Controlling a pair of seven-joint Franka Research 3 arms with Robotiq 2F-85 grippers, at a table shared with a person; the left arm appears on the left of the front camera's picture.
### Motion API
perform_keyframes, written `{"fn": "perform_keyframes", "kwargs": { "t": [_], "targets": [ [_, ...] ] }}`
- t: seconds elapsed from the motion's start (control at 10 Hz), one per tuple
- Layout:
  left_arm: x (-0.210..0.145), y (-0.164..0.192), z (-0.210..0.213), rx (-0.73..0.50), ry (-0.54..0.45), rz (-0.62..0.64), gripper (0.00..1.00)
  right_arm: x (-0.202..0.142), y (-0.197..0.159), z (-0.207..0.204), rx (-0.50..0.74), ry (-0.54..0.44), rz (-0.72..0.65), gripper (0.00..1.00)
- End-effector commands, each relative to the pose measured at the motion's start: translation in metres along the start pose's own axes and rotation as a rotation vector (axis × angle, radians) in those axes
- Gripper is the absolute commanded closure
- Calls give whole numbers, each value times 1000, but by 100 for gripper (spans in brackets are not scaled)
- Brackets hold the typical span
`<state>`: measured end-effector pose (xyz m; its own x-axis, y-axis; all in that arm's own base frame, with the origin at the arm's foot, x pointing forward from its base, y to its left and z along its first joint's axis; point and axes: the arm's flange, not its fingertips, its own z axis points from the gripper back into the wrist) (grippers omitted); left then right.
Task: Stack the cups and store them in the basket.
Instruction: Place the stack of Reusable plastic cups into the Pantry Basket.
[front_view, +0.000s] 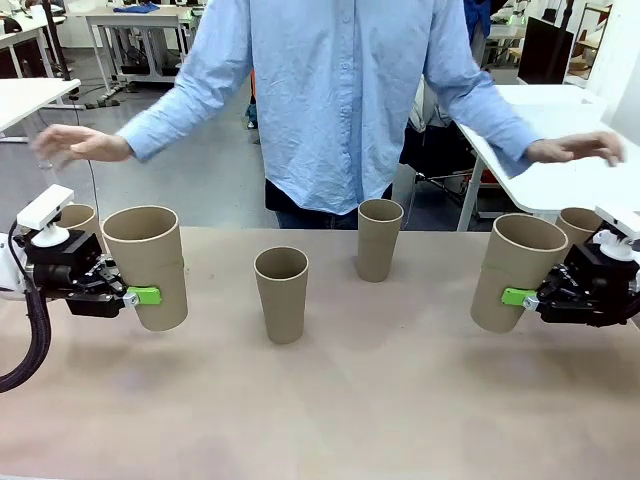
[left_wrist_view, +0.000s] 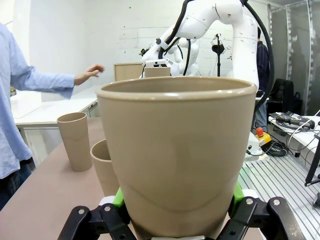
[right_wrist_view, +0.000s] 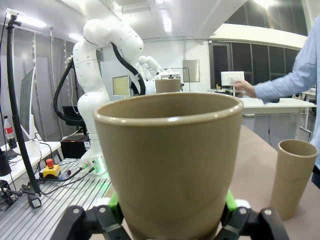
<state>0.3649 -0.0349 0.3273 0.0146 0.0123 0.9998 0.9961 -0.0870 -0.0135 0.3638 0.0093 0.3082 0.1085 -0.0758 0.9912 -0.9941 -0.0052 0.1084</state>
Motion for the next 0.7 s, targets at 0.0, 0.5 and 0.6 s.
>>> {"fn": "perform_keyframes", "kwargs": {
  "t": [0.0, 0.5, 0.6],
  "targets": [
    [3, 0, 1, 2, -2, 2, 16, 4, 1, 0, 3, -3, -1, 15],
    [3, 0, 1, 2, -2, 2, 16, 4, 1, 0, 3, -3, -1, 15],
    [3, 0, 1, 2, -2, 2, 16, 4, 1, 0, 3, -3, -1, 15]
  ]
}}
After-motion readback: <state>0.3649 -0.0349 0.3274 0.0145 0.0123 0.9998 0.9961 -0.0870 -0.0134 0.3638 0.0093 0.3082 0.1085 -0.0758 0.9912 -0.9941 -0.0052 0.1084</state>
